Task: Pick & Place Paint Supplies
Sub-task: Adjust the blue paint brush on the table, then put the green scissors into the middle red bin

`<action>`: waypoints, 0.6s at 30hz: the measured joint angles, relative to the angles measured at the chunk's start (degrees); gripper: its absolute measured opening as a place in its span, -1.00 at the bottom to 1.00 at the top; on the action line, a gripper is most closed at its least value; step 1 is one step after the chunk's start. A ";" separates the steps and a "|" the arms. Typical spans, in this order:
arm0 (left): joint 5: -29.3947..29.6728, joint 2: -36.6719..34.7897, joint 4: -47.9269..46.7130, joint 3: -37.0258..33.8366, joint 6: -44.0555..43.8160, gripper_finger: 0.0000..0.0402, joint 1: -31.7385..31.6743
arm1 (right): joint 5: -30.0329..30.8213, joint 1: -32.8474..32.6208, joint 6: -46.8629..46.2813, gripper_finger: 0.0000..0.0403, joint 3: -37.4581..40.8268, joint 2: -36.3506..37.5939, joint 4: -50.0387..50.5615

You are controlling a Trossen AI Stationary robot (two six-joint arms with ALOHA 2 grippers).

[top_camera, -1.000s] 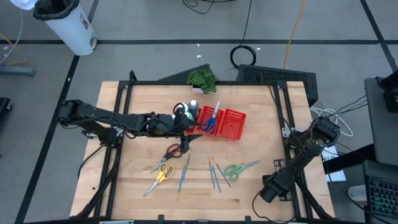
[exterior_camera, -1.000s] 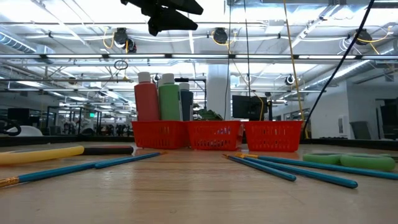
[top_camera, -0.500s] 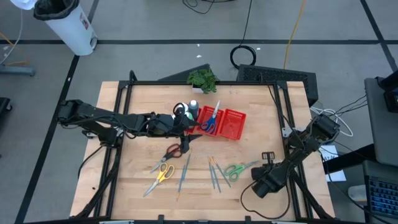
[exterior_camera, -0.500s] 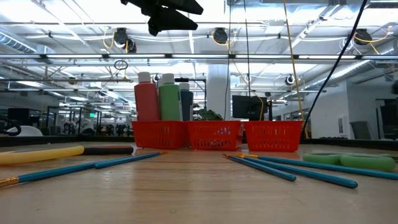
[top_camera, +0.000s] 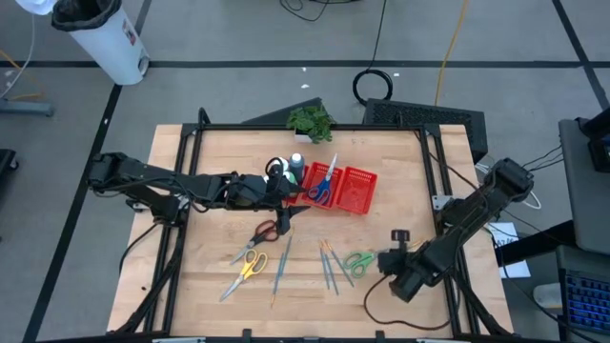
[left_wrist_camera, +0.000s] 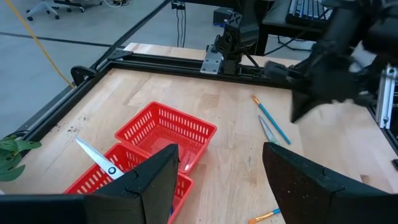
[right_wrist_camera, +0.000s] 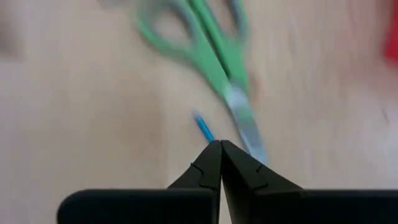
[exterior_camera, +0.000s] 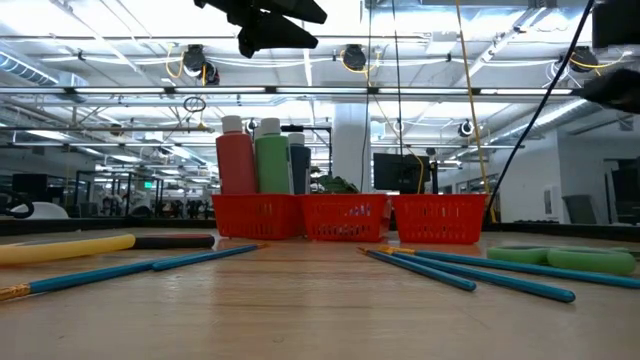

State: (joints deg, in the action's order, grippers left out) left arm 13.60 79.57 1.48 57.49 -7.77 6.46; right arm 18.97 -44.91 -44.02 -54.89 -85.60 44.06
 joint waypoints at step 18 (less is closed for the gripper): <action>-0.01 0.00 0.02 0.00 -0.22 0.20 0.00 | -4.63 19.19 31.43 -0.20 2.65 -4.08 -32.08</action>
State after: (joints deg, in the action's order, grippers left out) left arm 13.58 79.57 1.50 57.49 -7.99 6.46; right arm 14.34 -25.72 -12.59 -52.24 -89.68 11.98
